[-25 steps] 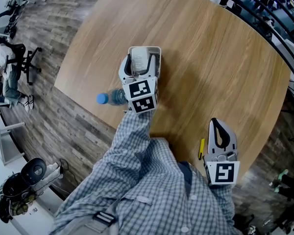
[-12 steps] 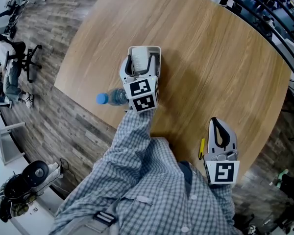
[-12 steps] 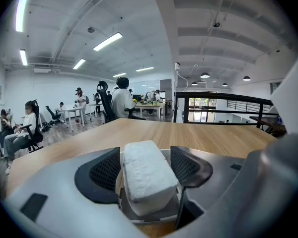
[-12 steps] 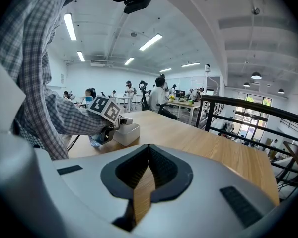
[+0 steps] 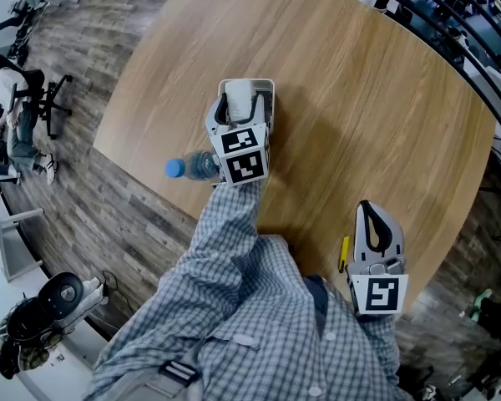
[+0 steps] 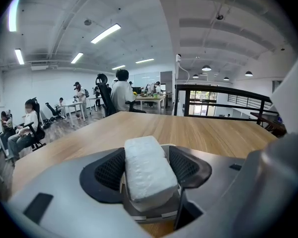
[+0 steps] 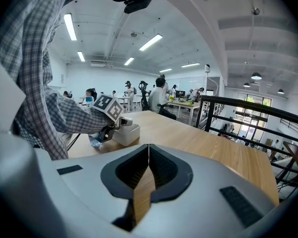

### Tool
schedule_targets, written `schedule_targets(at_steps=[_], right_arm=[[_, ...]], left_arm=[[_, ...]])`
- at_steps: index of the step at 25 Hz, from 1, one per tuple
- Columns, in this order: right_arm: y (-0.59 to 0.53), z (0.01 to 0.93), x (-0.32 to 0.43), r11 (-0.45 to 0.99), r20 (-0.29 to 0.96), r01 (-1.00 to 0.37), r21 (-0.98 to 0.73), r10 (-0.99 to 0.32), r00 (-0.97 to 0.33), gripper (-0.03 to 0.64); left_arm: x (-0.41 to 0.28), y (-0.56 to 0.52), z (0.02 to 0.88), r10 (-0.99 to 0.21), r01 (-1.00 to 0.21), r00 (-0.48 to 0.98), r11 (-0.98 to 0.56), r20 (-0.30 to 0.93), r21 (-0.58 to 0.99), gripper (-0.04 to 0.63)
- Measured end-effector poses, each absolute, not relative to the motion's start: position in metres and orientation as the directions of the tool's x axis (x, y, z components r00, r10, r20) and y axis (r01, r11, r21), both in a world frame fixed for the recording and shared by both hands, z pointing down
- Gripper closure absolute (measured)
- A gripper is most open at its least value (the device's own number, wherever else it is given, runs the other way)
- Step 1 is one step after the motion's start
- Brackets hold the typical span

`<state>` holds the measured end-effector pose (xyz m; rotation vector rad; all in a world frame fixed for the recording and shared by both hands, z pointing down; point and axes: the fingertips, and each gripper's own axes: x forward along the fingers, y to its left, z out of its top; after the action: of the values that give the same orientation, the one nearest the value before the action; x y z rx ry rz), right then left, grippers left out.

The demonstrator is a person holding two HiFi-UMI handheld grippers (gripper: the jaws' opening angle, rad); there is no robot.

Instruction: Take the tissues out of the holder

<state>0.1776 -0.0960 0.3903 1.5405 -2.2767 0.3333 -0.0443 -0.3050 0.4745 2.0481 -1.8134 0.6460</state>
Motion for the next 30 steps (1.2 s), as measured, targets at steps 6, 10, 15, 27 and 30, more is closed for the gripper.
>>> schedule_targets(at_steps=[6,10,15,27,30], right_arm=[[-0.1,0.388,0.174,0.365,0.418,-0.931,0.003,-0.846,-0.331,0.603],[-0.099,0.391,0.174,0.375,0.42,-0.927,0.014,-0.844,-0.335,0.603],[-0.097,0.391,0.175,0.37,0.428,-0.929,0.013,-0.842,-0.33,0.603],[-0.098,0.386,0.176,0.369,0.414,-0.929,0.025,-0.85,-0.326,0.603],[-0.098,0.385,0.174,0.374,0.411,-0.927,0.034,-0.851,-0.328,0.603]], left_arm=[[-0.049,-0.307,0.476,-0.83,-0.99,0.078,-0.128,0.552,-0.052,0.337],[-0.049,-0.307,0.477,-0.828,-0.99,0.08,-0.131,0.555,-0.052,0.351],[-0.043,-0.305,0.475,-0.825,-0.983,0.114,-0.174,0.553,-0.057,0.353],[-0.036,-0.301,0.458,-0.856,-0.979,0.161,-0.2,0.492,-0.028,0.353],[-0.032,-0.301,0.448,-0.866,-0.977,0.174,-0.211,0.468,-0.029,0.354]])
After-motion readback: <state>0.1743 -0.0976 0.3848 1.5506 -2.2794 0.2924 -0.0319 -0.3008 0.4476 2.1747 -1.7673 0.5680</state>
